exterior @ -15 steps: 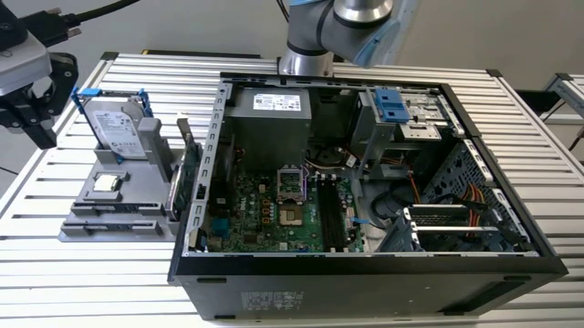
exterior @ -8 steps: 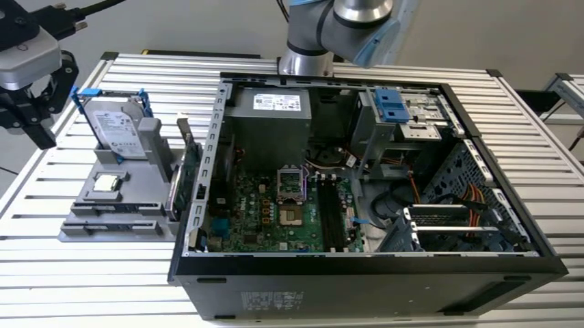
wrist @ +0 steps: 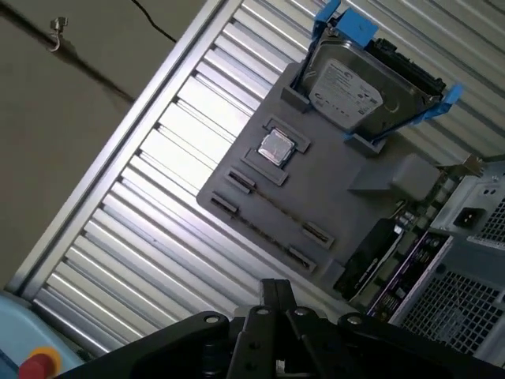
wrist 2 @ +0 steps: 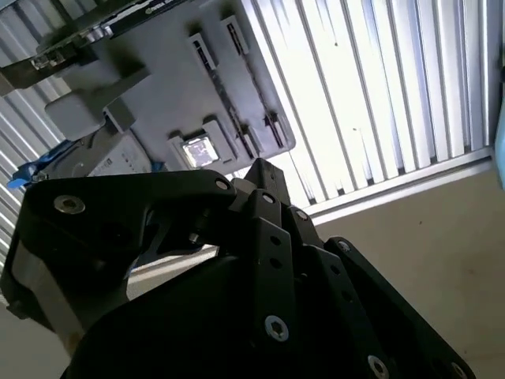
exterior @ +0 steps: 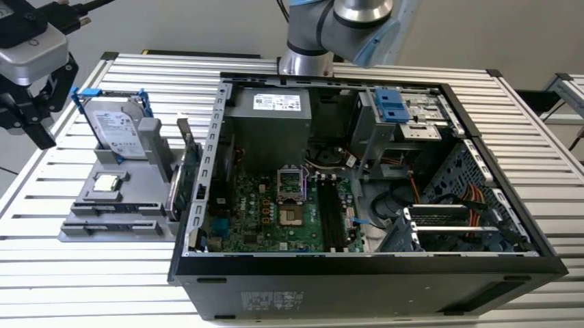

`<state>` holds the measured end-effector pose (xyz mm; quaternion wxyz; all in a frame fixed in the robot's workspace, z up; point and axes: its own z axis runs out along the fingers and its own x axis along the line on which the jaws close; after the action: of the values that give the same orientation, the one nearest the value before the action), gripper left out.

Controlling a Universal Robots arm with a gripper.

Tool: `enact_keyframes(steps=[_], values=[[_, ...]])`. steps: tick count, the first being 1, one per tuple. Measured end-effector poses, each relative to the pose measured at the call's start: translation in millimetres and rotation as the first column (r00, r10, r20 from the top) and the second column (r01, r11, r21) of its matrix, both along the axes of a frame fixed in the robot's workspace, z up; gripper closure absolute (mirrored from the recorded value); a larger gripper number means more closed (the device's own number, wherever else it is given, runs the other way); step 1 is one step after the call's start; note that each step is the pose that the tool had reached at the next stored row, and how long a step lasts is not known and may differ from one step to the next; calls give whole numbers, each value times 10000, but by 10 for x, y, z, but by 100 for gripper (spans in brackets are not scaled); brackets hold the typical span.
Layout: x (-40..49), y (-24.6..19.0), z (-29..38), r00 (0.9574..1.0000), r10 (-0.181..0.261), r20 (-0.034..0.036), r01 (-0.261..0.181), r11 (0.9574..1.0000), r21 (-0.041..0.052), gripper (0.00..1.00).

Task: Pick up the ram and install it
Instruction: 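Pick up the ram and move it above insertion slot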

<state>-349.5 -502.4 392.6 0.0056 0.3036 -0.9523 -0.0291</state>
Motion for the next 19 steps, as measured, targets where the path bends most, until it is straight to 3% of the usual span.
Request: enact_keyframes(steps=[5, 11, 19], values=[[-1, 2, 0, 9987, 514, 0, -514, 9987, 0, 100], [0, 5, 0, 9931, 1170, 1, -1170, 9931, 1, 100], [-1, 8, 0, 9763, 2165, 15, -2165, 9763, -2, 100]])
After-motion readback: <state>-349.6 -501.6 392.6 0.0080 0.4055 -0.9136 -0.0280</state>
